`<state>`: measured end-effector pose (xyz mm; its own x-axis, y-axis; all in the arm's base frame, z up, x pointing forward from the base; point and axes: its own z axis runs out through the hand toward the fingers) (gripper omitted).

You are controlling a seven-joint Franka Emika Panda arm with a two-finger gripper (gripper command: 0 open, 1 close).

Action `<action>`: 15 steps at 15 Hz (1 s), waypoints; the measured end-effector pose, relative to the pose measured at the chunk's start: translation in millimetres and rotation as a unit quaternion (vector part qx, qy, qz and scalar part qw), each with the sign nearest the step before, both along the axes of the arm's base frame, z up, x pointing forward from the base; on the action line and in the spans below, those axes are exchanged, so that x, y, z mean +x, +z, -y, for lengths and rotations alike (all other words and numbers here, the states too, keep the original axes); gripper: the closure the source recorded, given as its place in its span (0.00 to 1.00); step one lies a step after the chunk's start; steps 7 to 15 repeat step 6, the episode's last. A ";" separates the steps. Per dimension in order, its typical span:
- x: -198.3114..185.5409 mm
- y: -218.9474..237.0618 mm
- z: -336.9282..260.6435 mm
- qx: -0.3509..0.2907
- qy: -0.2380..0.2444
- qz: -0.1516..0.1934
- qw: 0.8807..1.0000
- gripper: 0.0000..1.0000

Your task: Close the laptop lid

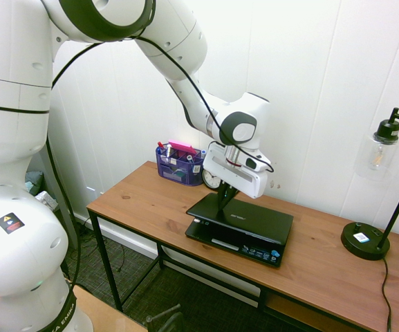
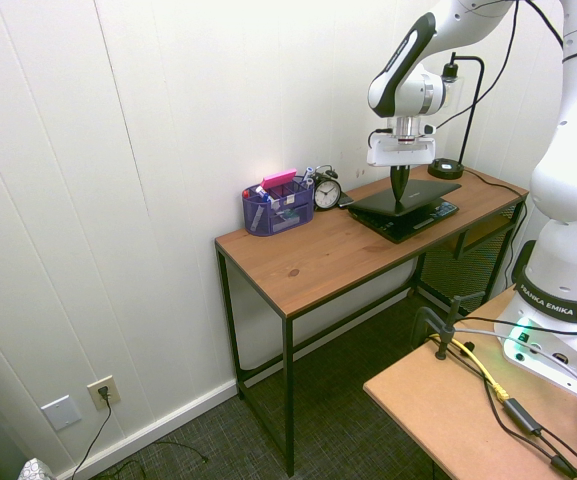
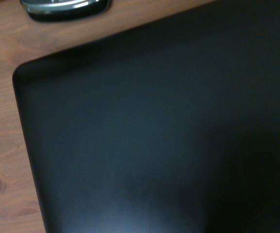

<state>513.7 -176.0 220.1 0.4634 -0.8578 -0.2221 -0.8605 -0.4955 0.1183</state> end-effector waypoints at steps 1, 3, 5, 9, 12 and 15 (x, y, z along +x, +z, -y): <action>-1.3 -4.8 -0.2 0.002 0.004 -0.005 1.000 1.00; -4.5 -17.2 -0.7 0.006 0.010 -0.016 1.000 1.00; -7.2 -27.3 -1.0 0.008 0.012 -0.025 1.000 1.00; -7.9 -29.9 -1.0 0.009 0.013 -0.027 1.000 1.00; -7.9 -29.9 -1.0 0.009 0.013 -0.027 1.000 1.00; -7.9 -29.9 -1.0 0.009 0.013 -0.027 1.000 1.00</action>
